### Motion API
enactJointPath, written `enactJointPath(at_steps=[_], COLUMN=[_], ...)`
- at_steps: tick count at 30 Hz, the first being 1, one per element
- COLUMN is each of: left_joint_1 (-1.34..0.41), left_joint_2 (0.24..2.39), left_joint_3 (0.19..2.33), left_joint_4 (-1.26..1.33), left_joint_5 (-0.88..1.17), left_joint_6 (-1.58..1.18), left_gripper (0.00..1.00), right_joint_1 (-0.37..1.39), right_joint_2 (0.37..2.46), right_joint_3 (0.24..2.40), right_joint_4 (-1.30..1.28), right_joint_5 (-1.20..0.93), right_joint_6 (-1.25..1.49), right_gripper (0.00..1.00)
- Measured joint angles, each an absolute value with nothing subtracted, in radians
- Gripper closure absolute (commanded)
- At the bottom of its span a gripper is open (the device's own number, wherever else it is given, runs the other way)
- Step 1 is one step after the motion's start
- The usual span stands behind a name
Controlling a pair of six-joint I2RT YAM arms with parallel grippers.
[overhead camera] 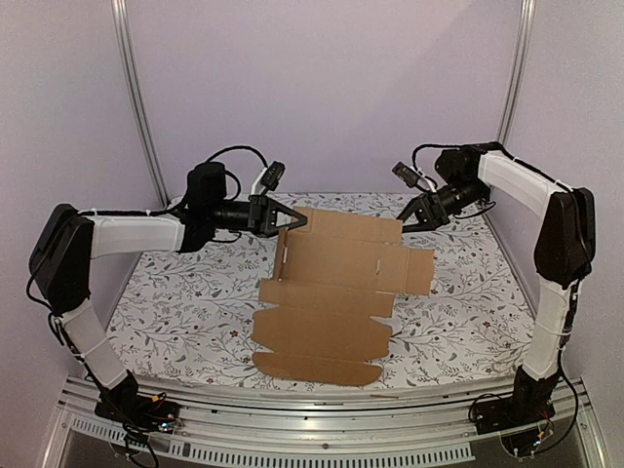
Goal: Fold the paper box
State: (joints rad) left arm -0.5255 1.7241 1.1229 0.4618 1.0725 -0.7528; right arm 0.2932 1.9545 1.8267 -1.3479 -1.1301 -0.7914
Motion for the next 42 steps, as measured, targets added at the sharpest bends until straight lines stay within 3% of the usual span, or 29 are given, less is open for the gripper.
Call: enactJointPath(at_steps=[9,20,25,42], left_joint_1=[-0.501,-0.487,-0.482,-0.482], left_joint_2=[1.746,1.748,1.748,1.747], left_joint_3=[1.104,1.104,1.104,1.104], left_joint_4=[0.663,0.641,0.601,0.583], left_joint_5=[1.088,1.057,1.037,1.047], left_joint_6=[-0.907,-0.888,-0.86,-0.84], left_gripper=[1.0,1.0,1.0,1.0], right_joint_1=[0.297,0.345,0.346,0.404], right_joint_2=[2.07,2.056,2.009,1.89], right_joint_3=[1.919,1.907,1.887,1.796], right_joint_4=[-1.343,-1.344,-1.343,-1.345], right_joint_5=[-1.246,-1.297,-1.298,-1.289], right_joint_6=[-0.942,-1.026,-1.018,-0.688], right_gripper=[0.68,0.65,0.58,0.53])
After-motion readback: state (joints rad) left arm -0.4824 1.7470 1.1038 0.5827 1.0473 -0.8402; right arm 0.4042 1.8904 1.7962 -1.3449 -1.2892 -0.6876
